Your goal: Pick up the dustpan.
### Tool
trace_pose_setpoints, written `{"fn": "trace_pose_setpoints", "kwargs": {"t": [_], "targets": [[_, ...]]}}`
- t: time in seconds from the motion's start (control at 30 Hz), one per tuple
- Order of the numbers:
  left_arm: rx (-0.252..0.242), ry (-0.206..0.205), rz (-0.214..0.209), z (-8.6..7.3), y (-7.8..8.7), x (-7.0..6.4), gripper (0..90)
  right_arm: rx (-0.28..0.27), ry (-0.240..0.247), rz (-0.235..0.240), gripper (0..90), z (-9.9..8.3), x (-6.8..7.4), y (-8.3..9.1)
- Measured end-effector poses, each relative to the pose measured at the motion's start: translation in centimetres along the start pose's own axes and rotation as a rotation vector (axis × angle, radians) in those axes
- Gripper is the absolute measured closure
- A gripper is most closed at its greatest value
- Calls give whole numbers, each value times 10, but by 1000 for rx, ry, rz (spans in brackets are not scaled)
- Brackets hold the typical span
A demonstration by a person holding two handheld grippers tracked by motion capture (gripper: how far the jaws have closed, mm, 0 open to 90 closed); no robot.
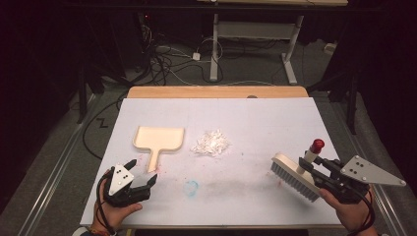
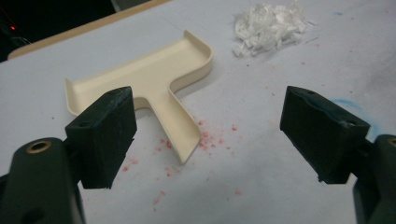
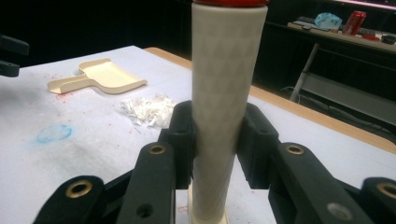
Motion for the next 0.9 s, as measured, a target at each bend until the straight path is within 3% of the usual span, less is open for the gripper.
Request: {"fn": "trace_pose_setpoints", "kwargs": {"t": [0.13,0.17,0.37,0.43,0.53,0.6,0.7,0.8,0.9], "targets": [[11,11,-1,-6,-4,4,183,15,-21,-8,705,0,-1,-2],[33,21,2,-12,-5,6,184,18,-21,-11,706,0,-2,-2],[54,45,14,-17,-2,9,184,14,-2,4,706,4,-1,-7],[139,98,23,-28,-6,13,196,15,3,7,705,4,1,-8],[163,159,0,-33,-6,14,199,21,13,12,706,4,2,-9],[140,180,-18,-28,-5,11,198,27,21,8,705,3,2,-10],[154,164,0,-18,-13,9,199,37,13,10,706,1,0,-13],[195,142,25,-6,-31,9,205,42,6,6,705,0,-3,-15],[245,183,53,-3,-55,16,218,48,4,2,705,-1,-4,-17]]}}
Point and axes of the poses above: each handheld gripper's, and its own axes: y roughly backward along the jaws, z roughly out of its top, x roughly to its left, the point moved 9 cm from there along -y, roughly forward along the jaws, and after that the axes turned 9 degrees about -y, right-handed, at the moved point
